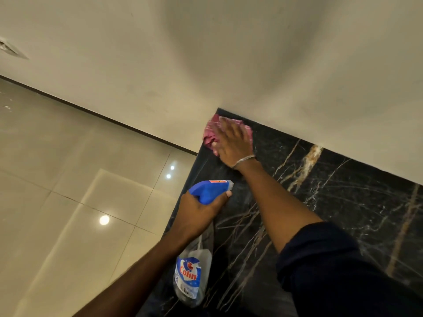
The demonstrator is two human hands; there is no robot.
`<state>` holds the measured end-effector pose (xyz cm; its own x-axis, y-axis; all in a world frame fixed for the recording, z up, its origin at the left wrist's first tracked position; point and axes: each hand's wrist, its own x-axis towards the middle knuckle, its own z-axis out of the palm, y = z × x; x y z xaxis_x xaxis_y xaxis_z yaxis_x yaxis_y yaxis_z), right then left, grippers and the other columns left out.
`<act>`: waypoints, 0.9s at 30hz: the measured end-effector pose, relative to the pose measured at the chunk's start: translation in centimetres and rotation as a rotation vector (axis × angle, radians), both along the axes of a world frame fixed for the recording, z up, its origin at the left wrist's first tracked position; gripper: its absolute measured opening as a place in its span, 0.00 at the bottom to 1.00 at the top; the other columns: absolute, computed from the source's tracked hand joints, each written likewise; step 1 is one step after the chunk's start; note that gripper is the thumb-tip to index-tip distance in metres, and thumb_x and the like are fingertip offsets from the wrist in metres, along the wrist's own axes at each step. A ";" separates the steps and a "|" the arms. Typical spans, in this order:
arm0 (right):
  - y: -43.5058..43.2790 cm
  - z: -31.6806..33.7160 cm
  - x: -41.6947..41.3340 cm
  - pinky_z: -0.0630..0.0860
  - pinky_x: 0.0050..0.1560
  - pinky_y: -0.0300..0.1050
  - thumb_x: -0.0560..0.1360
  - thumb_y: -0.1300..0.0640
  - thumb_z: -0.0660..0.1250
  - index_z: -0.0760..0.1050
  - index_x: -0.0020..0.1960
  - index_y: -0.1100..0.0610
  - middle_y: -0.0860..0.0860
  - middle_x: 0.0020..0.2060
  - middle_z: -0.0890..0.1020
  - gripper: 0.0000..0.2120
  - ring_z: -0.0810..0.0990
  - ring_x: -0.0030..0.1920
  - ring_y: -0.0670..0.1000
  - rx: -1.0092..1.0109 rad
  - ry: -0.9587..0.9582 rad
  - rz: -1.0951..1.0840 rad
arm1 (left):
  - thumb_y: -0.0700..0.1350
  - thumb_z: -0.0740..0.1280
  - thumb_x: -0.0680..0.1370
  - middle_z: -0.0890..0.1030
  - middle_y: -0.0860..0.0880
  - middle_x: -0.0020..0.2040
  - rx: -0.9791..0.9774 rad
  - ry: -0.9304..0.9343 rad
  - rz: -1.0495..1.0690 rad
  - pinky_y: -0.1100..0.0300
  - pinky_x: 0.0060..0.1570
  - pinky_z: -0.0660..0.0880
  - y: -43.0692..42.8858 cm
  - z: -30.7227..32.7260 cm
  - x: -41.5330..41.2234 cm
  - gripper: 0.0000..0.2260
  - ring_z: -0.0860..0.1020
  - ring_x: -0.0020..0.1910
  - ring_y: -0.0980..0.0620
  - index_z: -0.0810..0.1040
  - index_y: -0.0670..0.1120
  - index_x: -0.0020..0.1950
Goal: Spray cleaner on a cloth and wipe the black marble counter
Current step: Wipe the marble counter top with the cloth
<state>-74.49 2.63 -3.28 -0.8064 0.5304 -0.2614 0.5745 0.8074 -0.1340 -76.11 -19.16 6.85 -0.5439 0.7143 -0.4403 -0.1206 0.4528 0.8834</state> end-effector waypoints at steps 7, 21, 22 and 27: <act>2.5 -0.8 13.4 0.45 0.76 0.60 0.78 0.39 0.42 0.46 0.79 0.45 0.53 0.79 0.48 0.31 0.47 0.79 0.57 0.055 0.035 -0.401 | 0.48 0.73 0.75 0.77 0.51 0.33 -0.037 0.000 -0.093 0.72 0.32 0.72 -0.9 0.1 1.7 0.08 0.74 0.29 0.62 0.77 0.46 0.43; -5.9 -0.9 -0.4 0.41 0.74 0.63 0.80 0.42 0.54 0.43 0.80 0.48 0.55 0.79 0.44 0.33 0.44 0.78 0.62 0.060 0.017 -0.216 | 0.48 0.73 0.75 0.78 0.53 0.33 -0.021 0.058 0.040 0.72 0.33 0.72 -3.9 -0.5 0.7 0.06 0.76 0.30 0.62 0.78 0.48 0.43; -6.3 -1.1 -0.7 0.41 0.74 0.63 0.80 0.42 0.53 0.43 0.80 0.48 0.55 0.79 0.44 0.33 0.43 0.78 0.61 0.071 0.005 -0.123 | 0.48 0.73 0.75 0.78 0.53 0.33 -0.024 0.068 0.043 0.72 0.33 0.72 -4.0 -0.5 0.7 0.06 0.76 0.30 0.62 0.78 0.49 0.43; -5.3 -1.6 4.7 0.50 0.75 0.61 0.79 0.43 0.51 0.54 0.79 0.50 0.55 0.79 0.55 0.30 0.54 0.77 0.59 0.095 0.064 0.096 | 0.49 0.73 0.75 0.79 0.54 0.35 -0.039 0.074 0.053 0.73 0.34 0.72 -4.0 -0.5 0.7 0.06 0.77 0.32 0.63 0.77 0.52 0.44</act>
<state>-69.80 -2.62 -4.88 -0.8679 0.4701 -0.1604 0.4870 0.8689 -0.0885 -75.42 -23.16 6.38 -0.6123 0.6669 -0.4246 -0.0806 0.4816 0.8727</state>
